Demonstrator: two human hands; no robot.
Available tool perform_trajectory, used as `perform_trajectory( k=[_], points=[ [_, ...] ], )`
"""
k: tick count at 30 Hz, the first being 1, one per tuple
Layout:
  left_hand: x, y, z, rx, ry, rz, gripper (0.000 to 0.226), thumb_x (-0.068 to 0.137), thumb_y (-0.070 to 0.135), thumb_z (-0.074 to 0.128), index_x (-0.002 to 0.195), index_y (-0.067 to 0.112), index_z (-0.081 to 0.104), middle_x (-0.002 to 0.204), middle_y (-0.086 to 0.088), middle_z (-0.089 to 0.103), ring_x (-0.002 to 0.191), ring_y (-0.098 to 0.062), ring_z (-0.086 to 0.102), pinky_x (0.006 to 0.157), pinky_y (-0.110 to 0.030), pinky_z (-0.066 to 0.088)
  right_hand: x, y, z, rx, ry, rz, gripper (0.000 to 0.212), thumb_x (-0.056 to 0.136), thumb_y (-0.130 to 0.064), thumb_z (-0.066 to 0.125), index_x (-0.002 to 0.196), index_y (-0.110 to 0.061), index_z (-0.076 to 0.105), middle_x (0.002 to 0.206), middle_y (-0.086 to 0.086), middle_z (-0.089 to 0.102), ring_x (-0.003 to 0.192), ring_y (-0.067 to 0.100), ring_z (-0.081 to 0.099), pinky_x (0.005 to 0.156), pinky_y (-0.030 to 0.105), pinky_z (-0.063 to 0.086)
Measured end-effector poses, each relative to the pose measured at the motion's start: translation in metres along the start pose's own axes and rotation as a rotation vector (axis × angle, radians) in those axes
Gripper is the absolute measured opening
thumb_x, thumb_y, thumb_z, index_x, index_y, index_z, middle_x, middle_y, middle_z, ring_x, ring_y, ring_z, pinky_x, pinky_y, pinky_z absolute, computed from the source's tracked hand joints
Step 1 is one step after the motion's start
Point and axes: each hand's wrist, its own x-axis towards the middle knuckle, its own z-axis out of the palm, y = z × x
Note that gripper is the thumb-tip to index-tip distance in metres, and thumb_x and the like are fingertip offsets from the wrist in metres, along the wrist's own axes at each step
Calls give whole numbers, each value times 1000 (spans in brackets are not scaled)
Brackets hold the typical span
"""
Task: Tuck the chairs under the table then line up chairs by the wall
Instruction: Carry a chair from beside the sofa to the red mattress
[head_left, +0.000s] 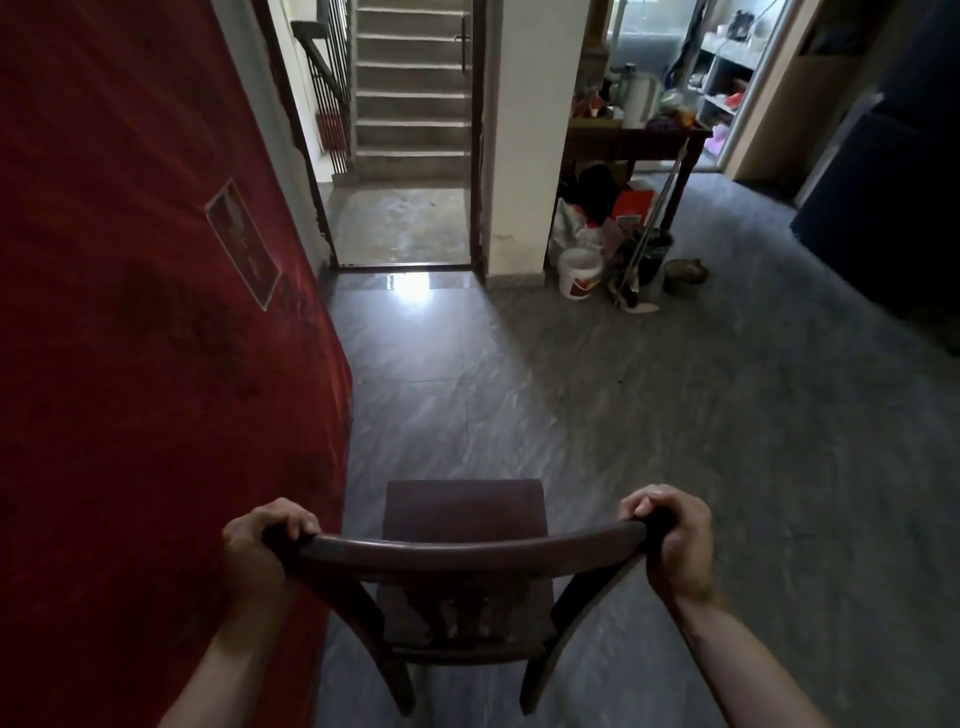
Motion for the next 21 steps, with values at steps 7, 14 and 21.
perform_trajectory(
  k=[7,14,21],
  points=[
    [-40,-18,-31,41,27,-2,31,75,13,45,44,12,49,48,-11,50,50,-24,51,53,-23,44,-42,22,-25,-32,49,155,24,73,-12,54,49,-9,53,54,24,53,54,28,50,59,35,42],
    [-96,-30,-55,79,57,7,31,76,13,48,45,14,51,50,-8,54,54,-22,54,62,-28,46,-90,27,-46,-43,84,230,40,83,7,48,47,-8,57,51,17,55,49,24,52,54,26,47],
    [-129,-32,-69,134,23,-7,33,75,4,45,45,14,57,51,-5,60,60,-25,58,69,-35,45,-121,25,-59,-173,126,226,36,78,-9,56,43,-12,63,46,5,61,50,18,58,63,30,50]
  ],
)
